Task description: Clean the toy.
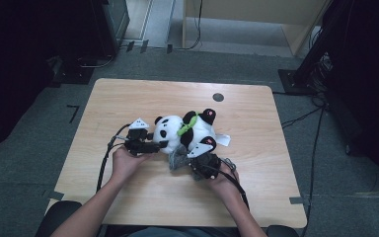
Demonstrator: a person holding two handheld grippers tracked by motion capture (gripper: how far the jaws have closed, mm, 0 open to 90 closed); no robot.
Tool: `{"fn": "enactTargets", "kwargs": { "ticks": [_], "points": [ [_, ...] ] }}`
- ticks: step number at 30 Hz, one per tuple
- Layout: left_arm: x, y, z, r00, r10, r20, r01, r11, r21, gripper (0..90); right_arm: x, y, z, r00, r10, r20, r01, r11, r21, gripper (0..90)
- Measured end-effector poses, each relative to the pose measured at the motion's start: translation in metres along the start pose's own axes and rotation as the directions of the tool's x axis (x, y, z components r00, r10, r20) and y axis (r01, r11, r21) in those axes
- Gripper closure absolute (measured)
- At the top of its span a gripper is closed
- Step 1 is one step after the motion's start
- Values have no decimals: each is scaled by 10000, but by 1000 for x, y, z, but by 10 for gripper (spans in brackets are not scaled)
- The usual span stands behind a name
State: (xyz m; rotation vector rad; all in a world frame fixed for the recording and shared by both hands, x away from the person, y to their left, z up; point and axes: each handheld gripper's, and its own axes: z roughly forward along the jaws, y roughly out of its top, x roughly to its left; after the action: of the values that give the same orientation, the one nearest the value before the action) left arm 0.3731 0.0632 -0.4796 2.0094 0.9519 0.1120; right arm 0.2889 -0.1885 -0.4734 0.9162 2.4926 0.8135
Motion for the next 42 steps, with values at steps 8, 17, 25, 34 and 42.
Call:
{"fn": "enactTargets", "kwargs": {
  "ticks": [8, 17, 25, 34, 42],
  "points": [
    [0, 0, 0, 10000, 48, 2, -48, 10000, 11, 387, -16, -1, -37, 9983, 506, 295, -478, 9949, -890, 764],
    [0, 0, 1, 10000, 28, 25, -28, 10000, -7, 387, -30, -8, -63, 9951, 749, 650, -644, 9864, -1510, 764],
    [0, 0, 1, 10000, -6, 34, 6, 10000, -27, 387, -43, -6, -81, 9895, 1307, 618, -1149, 9703, -2130, 761],
    [1, 0, 0, 10000, -52, 45, 52, 10000, -28, 387, -50, 0, -94, 9851, 1542, 760, -1319, 9616, -2408, 767],
    [-1, 0, 0, 9999, 138, -31, -137, 9999, 23, 386, -67, 2, -106, 9756, 2007, 893, -1685, 9445, -2819, 768]
  ]
}}
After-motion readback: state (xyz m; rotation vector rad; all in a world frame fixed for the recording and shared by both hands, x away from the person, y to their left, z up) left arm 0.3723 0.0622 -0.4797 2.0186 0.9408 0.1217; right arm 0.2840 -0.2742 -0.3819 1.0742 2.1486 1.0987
